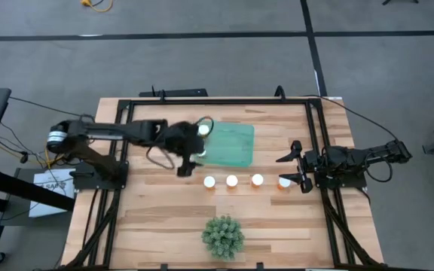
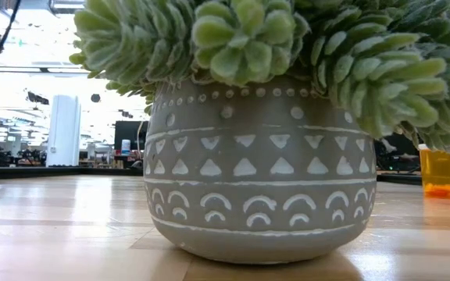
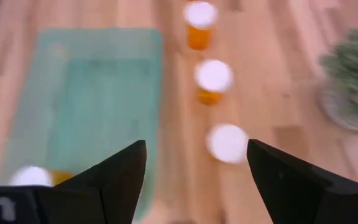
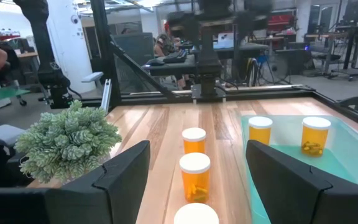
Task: Pick and place pill bottles into a basket
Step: Put the orange pill bottle into the green bin
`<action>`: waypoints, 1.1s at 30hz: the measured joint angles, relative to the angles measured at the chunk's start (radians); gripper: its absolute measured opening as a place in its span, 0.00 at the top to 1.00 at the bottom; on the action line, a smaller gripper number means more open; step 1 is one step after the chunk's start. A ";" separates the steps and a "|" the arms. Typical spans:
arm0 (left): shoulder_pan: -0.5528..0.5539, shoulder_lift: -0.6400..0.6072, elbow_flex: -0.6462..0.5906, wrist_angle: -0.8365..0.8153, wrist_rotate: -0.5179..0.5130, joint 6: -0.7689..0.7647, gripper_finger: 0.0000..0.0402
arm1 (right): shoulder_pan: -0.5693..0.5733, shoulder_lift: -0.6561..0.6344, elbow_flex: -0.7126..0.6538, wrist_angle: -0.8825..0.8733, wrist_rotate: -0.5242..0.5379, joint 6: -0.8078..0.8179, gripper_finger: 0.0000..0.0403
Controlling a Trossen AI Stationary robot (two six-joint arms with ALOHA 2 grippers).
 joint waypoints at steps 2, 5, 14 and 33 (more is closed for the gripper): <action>-0.043 -0.019 -0.033 -0.001 -0.021 -0.036 0.33 | 0.000 0.000 0.000 0.000 0.000 0.000 0.35; -0.094 -0.025 -0.083 -0.013 -0.062 -0.090 0.33 | 0.000 0.000 0.000 0.000 0.000 0.000 0.35; -0.197 -0.026 -0.318 0.179 -0.065 -0.227 0.33 | 0.000 0.000 0.000 0.000 0.000 0.000 0.35; -0.184 -0.026 -0.660 0.755 -0.164 -0.291 0.33 | 0.000 0.000 0.000 0.000 0.000 0.000 0.35</action>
